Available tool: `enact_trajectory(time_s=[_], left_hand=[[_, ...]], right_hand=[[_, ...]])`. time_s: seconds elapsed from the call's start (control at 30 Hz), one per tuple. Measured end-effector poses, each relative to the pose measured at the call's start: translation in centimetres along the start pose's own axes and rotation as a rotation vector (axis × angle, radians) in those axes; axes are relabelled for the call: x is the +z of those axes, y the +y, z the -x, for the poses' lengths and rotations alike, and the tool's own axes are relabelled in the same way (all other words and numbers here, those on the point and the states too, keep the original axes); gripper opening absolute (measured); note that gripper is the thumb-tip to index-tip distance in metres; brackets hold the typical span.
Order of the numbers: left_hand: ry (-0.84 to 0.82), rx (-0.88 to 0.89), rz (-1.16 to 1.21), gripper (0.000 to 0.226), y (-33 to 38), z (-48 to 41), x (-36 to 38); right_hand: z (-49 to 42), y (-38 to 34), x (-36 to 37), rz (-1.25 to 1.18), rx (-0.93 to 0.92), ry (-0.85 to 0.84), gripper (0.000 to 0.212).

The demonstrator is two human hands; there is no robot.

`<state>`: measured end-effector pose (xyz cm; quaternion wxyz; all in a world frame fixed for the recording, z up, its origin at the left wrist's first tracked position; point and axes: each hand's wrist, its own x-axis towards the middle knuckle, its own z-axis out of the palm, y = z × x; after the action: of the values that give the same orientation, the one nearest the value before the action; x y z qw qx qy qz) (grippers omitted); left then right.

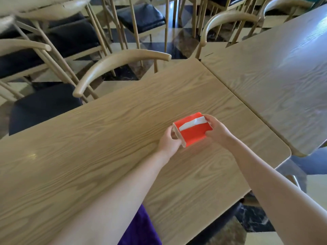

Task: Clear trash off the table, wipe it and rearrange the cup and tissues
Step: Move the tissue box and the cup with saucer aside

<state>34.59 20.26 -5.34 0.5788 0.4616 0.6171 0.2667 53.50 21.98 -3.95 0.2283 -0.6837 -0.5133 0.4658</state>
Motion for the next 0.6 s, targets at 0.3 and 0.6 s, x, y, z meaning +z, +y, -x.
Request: enact_trajectory(time_s=[0.3,0.6], left_hand=[[-0.056,-0.045,-0.646,0.067,0.6,1.5,-9.5],[-0.291,-0.182,-0.784,0.071,1.1,8.1,-20.8]], right_hand=[[0.0,-5.4,-0.5,0.818,-0.093,-0.157,0.094],[2.5,-16.4,9.0,1.15,-0.275,-0.528,0.057]])
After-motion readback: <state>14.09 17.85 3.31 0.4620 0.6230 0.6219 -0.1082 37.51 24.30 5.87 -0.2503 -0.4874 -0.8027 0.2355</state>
